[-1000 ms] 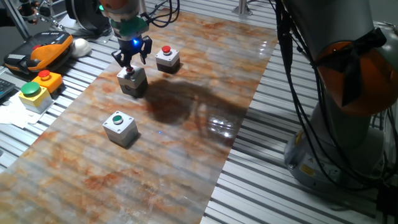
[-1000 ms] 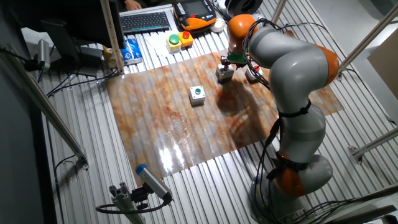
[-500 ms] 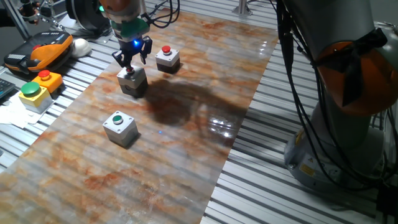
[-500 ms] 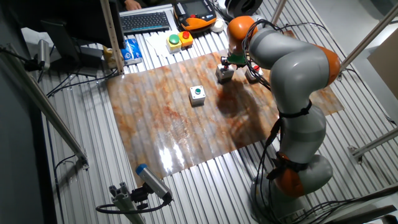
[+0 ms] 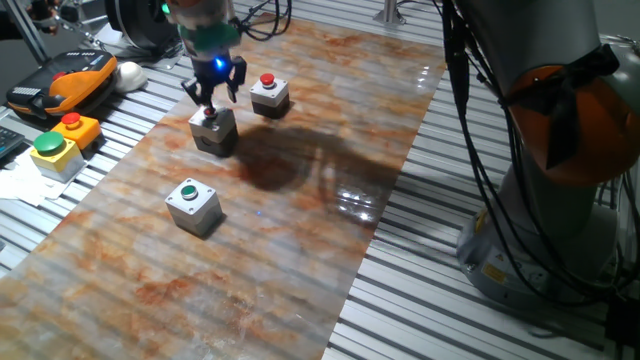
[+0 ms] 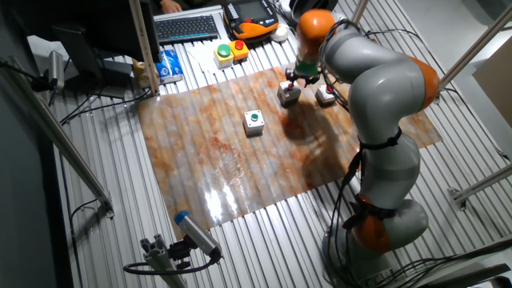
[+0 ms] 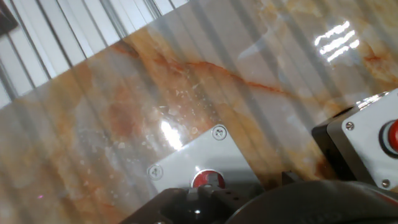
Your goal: Press three buttons from left to right in sequence
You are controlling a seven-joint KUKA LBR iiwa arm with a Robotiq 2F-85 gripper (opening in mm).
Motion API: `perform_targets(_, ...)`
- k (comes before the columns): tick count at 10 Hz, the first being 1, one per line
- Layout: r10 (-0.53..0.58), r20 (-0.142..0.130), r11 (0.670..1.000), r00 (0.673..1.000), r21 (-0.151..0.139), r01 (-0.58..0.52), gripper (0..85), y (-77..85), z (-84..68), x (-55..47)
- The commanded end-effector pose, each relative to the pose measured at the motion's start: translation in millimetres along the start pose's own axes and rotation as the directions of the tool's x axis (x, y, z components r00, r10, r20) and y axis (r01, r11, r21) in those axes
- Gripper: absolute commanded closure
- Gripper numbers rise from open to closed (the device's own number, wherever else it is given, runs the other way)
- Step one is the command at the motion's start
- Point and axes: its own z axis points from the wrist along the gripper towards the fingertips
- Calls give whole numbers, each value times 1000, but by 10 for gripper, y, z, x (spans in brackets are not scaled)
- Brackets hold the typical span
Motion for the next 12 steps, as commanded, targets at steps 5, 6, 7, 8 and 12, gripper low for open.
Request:
perform_targets(5, 41, -14, 999, 999, 11, -41, 340, 216, -508, -2)
perform_targets(6, 46, -15, 999, 999, 13, -46, 340, 275, -535, 42)
perform_targets(7, 47, -3, 999, 999, 21, -47, 340, 311, -497, 100)
perform_targets(8, 48, 3, 999, 999, 20, -48, 340, 333, -452, 137)
perform_targets(12, 34, 14, 999, 999, 25, -34, 510, 390, -399, 261)
